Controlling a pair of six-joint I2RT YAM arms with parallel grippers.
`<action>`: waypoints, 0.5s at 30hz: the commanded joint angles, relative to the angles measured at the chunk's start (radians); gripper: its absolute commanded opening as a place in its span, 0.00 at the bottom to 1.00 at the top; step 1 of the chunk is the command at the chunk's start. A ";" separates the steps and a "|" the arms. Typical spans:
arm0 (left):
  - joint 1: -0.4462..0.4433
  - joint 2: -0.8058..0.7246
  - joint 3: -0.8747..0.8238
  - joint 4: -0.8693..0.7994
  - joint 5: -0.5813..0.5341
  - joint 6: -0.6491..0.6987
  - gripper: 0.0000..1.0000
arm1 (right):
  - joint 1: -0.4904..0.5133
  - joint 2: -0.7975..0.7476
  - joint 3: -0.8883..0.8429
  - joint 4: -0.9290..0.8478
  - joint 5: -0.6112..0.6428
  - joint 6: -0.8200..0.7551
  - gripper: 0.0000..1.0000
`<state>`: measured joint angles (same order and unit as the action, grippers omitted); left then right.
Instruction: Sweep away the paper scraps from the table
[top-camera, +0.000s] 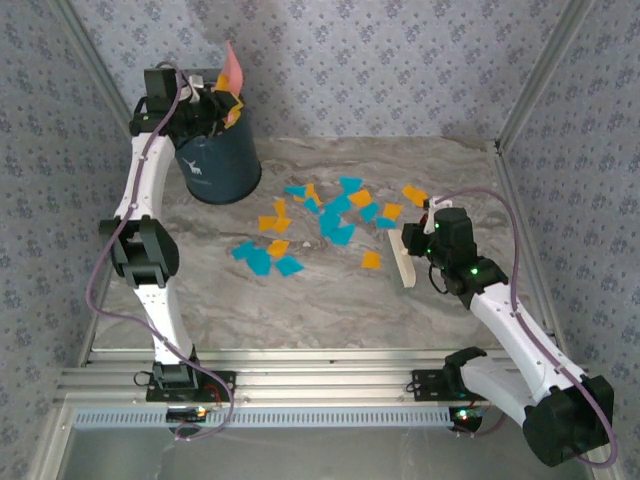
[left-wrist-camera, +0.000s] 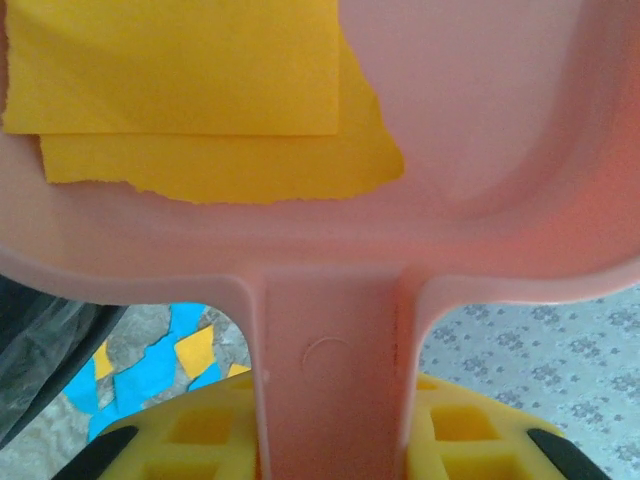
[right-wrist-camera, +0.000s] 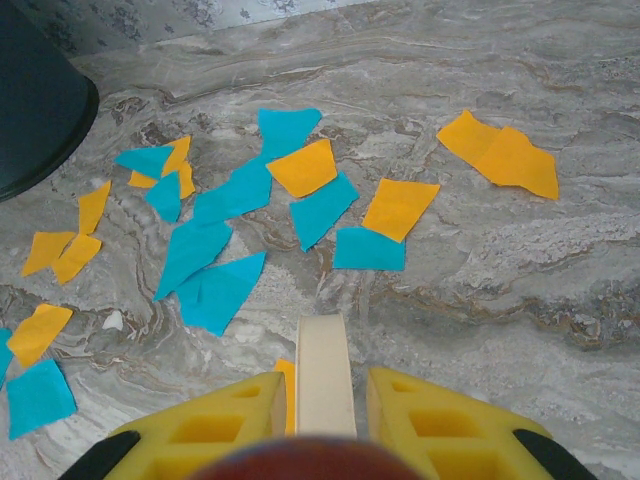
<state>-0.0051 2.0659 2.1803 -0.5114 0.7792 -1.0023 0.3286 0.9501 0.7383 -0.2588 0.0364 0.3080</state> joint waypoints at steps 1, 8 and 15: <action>0.013 -0.086 -0.037 0.150 0.040 -0.076 0.00 | -0.006 -0.005 0.016 0.017 -0.010 0.022 0.00; 0.034 -0.135 -0.200 0.397 0.061 -0.250 0.00 | -0.006 -0.008 0.013 0.014 -0.013 0.022 0.00; 0.039 -0.155 -0.313 0.601 0.075 -0.423 0.00 | -0.007 -0.010 0.010 0.014 -0.011 0.023 0.00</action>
<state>0.0322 1.9656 1.8843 -0.0685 0.8246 -1.3174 0.3286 0.9501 0.7383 -0.2592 0.0360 0.3115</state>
